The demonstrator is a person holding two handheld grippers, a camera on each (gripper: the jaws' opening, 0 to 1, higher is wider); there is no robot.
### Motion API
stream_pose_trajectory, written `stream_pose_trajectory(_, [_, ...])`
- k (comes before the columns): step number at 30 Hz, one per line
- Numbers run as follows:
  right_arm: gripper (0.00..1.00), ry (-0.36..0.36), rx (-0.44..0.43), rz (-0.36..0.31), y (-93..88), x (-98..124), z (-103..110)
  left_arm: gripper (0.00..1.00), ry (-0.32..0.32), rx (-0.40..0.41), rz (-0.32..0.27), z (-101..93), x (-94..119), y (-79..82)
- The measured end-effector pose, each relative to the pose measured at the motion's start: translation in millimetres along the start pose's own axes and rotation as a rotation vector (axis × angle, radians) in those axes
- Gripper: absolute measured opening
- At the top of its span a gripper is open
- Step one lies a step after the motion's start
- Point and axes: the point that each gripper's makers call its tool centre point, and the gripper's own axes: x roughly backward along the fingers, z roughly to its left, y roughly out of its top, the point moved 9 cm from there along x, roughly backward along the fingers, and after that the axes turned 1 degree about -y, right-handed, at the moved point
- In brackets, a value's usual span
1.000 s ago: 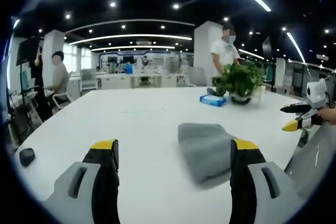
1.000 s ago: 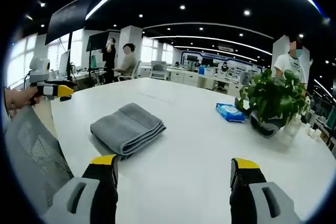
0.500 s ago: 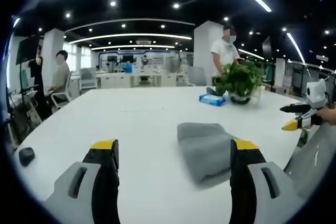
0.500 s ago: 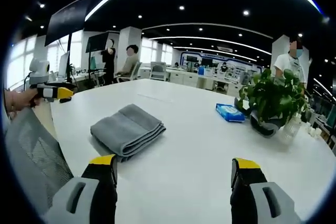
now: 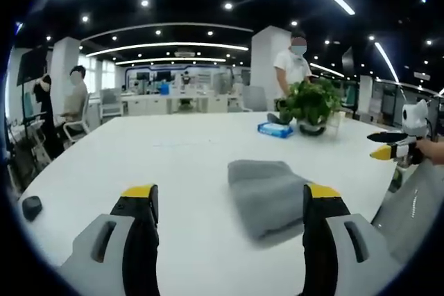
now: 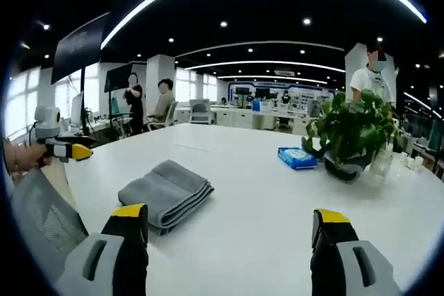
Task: Open the folded towel by lifting each exposed corner and separating the folded layers until the towel lies flat within the target outline without major curled edges
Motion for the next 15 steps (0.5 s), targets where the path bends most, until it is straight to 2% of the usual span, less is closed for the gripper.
stream_pose_trajectory(2, [0.99,0.028,-0.011,0.003,0.5,-1,3,0.86,-0.005,0.003,0.006,-0.7,0,-0.6])
stream_pose_trajectory(4, [0.99,0.032,0.015,0.027,0.9,-3,4,0.86,-0.013,0.005,0.005,-2.0,0,-0.4])
stream_pose_trajectory(9, [0.99,0.049,0.060,0.039,7.7,-3,10,0.84,-0.059,0.030,0.017,-7.3,-1,-0.2])
stream_pose_trajectory(13, [0.99,0.043,0.041,0.020,17.9,-2,10,0.82,-0.074,-0.030,0.036,-10.8,-2,1.6])
stream_pose_trajectory(15, [0.99,0.033,0.011,-0.007,25.3,-3,11,0.82,-0.098,-0.093,0.058,-15.7,-5,4.3])
